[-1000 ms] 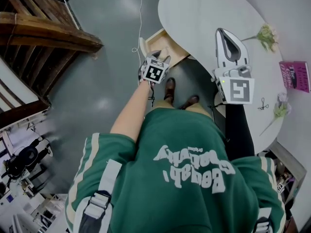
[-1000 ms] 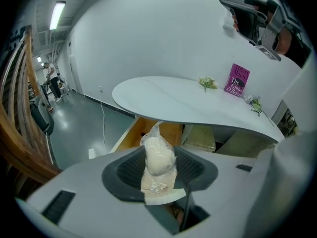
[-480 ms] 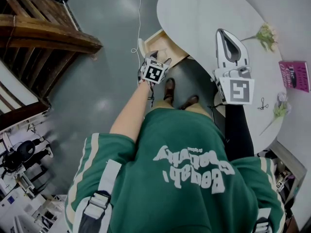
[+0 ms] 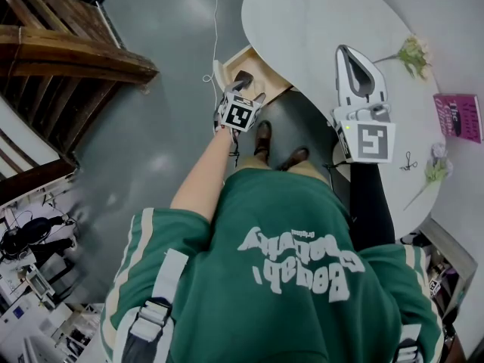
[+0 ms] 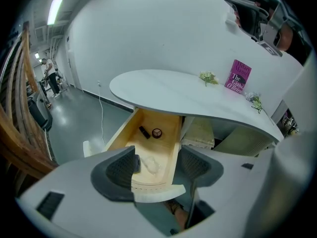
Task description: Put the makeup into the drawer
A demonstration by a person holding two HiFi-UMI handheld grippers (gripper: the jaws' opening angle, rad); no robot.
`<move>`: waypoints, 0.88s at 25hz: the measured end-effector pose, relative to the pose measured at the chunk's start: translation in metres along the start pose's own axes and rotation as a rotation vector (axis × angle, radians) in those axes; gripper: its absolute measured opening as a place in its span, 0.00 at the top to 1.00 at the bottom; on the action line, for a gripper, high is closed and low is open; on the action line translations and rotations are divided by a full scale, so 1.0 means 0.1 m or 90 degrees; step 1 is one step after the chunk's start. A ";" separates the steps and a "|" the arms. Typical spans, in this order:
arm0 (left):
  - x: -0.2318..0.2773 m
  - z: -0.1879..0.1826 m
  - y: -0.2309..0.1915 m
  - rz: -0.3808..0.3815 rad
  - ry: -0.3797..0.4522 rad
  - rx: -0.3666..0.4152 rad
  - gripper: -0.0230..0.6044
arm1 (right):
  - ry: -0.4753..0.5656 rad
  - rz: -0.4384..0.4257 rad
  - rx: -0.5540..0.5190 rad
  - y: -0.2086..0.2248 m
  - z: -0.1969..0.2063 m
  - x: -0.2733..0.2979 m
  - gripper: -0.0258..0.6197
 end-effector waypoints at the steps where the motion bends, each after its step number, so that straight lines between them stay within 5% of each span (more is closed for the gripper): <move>1: 0.00 0.00 0.00 0.000 0.000 0.000 0.49 | -0.004 -0.002 -0.003 0.01 0.02 -0.01 0.95; 8: -0.19 -0.36 -0.01 -0.009 0.056 0.029 0.49 | -0.036 -0.012 -0.033 0.04 0.14 -0.04 0.95; 22: -1.71 -2.35 0.20 -0.076 0.408 0.143 0.49 | 0.013 0.003 -0.020 0.07 -0.09 -0.01 0.95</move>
Point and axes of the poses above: the fingertips, and each gripper's own axes: x forward along the fingers, y to its right, z out of its underside, the point moved 1 cm from there along -x, backward along the fingers
